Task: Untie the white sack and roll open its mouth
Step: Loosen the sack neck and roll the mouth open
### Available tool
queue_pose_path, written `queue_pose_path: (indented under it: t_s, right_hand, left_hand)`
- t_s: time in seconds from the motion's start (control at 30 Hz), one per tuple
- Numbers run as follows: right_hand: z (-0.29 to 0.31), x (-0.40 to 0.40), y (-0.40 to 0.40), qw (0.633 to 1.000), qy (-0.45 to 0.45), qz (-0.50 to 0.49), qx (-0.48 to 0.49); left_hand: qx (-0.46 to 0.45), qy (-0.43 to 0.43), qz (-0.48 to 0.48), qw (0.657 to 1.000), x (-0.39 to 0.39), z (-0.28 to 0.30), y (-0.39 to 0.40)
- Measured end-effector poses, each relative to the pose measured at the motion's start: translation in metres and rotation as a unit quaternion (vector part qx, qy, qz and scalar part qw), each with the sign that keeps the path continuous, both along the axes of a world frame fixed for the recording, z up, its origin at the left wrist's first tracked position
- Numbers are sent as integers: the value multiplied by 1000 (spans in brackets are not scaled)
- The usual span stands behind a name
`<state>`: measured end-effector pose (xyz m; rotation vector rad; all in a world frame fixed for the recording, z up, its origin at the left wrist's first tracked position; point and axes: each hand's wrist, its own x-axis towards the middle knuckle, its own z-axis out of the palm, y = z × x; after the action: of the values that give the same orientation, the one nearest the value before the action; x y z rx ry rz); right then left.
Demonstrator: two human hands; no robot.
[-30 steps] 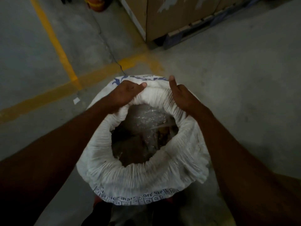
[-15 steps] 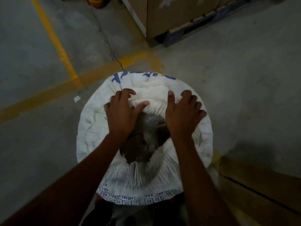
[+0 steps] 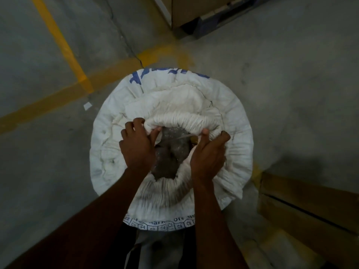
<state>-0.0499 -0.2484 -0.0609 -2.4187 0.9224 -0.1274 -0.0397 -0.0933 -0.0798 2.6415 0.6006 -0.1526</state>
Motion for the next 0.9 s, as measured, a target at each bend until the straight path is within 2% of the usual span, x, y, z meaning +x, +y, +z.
queue_pose_path:
  t_s: [0.07, 0.17, 0.27, 0.37, 0.43, 0.53, 0.67, 0.8, 0.9]
  right_hand:
    - [5, -5, -11, 1000, -14, 20, 4]
    - [11, -16, -31, 997, -45, 46, 52]
    - [24, -20, -54, 990, -33, 22, 138]
    - [48, -16, -80, 974, 54, -20, 220]
    - [58, -11, -99, 959, 106, -13, 262]
    - [56, -6, -121, 954, 132, 15, 270]
    - [50, -2, -129, 962, 126, 46, 240]
    - [38, -8, -114, 987, 79, 101, 100]
    - [37, -19, -85, 997, 29, 52, -52]
  left_hand:
    - [-1, 3, -14, 1000, 5, -1, 3]
    - [-65, -75, 11, 995, 15, 9, 3]
    - [-164, -136, -90, 973, 23, 22, 20]
    - [-278, -54, -187, 941, 34, 30, 52]
    - [-293, -16, -205, 934, 42, 35, 72]
    - [-321, 11, -200, 926, 48, 41, 92]
    - [-343, 50, -170, 922, 49, 44, 95]
    - [-224, -28, -125, 966, 33, 40, 76]
    - [-118, -68, -18, 991, 1, 39, 46]
